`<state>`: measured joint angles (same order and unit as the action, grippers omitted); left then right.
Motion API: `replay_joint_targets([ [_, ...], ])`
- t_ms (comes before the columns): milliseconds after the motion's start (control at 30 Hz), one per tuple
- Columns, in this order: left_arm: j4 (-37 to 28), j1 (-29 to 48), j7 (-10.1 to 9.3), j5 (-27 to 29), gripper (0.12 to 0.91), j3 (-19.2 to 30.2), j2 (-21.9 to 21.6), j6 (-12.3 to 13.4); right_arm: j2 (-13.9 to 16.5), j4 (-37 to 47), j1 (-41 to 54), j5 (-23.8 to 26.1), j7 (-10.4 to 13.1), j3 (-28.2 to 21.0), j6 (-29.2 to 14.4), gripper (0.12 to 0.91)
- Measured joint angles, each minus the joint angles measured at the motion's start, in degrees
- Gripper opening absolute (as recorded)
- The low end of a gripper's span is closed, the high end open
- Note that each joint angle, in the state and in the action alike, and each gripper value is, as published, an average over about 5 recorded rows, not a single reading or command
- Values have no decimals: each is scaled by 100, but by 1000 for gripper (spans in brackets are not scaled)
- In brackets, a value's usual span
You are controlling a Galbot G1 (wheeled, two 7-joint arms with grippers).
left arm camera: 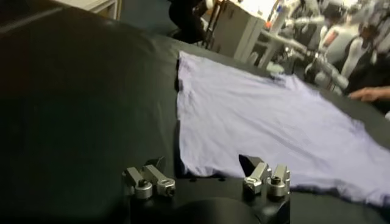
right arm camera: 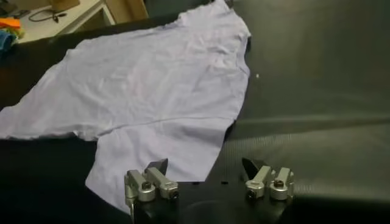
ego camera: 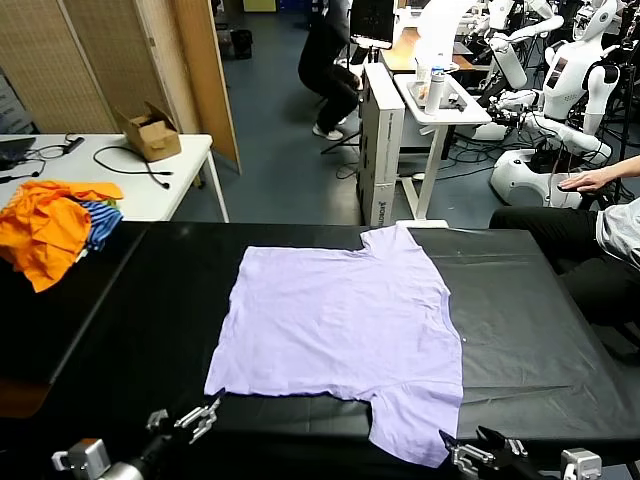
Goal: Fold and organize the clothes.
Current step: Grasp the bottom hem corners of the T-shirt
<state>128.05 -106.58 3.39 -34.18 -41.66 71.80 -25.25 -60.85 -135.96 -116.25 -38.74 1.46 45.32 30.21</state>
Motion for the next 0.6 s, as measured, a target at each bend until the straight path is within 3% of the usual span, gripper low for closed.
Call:
replay_joint_targets([
  [333,-93,71,-25,-83,882,46,117,26,-67,80,41,146,3,-181,6,896],
  [600,-155,147,-22,-9,486,149,217,28,-98,206,136,222,-2,-349,12,721],
])
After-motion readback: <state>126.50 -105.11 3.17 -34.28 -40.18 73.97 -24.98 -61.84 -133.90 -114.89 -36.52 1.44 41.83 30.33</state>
